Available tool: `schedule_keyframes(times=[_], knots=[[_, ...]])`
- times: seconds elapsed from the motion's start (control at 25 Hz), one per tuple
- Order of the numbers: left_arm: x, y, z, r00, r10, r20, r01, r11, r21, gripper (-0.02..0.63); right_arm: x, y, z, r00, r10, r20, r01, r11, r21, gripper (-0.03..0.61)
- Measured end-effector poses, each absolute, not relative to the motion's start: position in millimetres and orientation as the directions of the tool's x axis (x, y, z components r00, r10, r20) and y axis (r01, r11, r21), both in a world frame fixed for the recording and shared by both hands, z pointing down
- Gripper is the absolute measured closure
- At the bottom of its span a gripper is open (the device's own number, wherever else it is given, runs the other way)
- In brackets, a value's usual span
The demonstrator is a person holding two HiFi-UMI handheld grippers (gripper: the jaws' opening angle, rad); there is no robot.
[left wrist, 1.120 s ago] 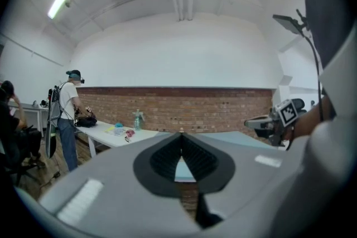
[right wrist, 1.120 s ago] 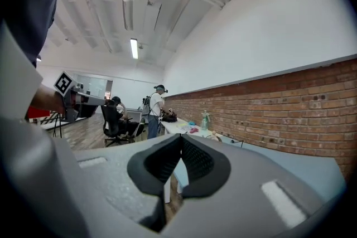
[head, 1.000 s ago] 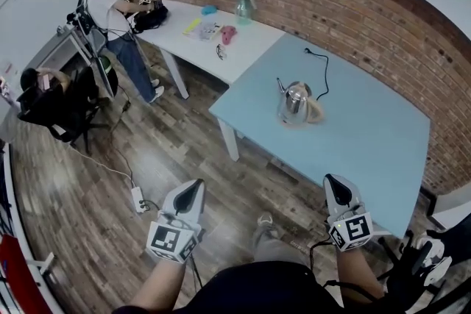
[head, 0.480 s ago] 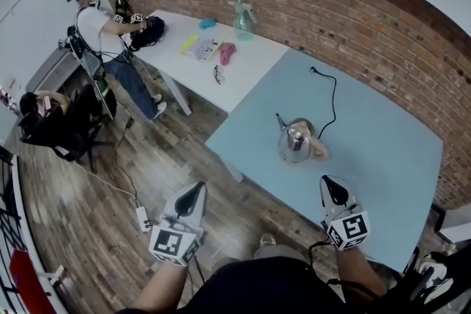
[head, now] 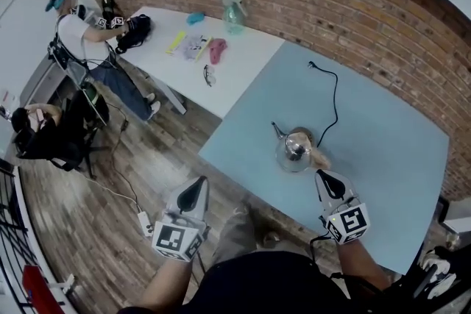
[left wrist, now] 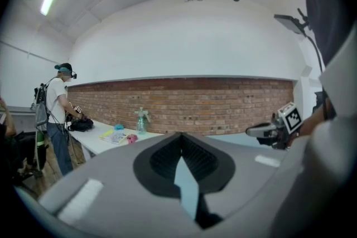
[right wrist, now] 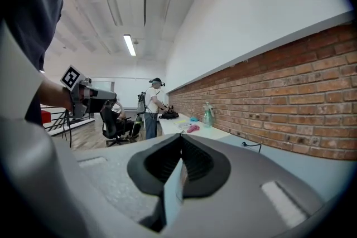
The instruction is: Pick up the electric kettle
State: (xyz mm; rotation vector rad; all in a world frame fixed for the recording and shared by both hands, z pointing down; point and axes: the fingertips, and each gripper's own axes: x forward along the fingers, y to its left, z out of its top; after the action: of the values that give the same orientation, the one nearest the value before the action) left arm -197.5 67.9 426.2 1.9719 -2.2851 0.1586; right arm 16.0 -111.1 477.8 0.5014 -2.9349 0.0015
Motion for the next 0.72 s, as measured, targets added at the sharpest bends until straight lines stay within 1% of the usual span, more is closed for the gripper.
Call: schedule_keyframes(times=[0.16, 0.32, 0.72], knots=[[-211.6, 33.6, 432.8, -0.075, -0.984, 0.161, -0.997, 0.077, 0.011, 0.609, 20.3, -128.3, 477.3, -0.902, -0.400, 0.162, -0.401, 0.916, 0.026, 0.575], [-218.2, -8.3, 442.4, 0.026, -0.985, 0.168, -0.999, -0.022, 0.029, 0.609, 27.2, -142.9, 478.4, -0.858, -0.482, 0.175, -0.483, 0.875, 0.042, 0.575], [-236.4, -101.0, 472.2, 0.301, -0.929, 0.215, -0.954, -0.292, 0.071, 0.609, 34.7, -162.9, 479.6, -0.682, -0.699, 0.214, -0.703, 0.708, 0.073, 0.575]])
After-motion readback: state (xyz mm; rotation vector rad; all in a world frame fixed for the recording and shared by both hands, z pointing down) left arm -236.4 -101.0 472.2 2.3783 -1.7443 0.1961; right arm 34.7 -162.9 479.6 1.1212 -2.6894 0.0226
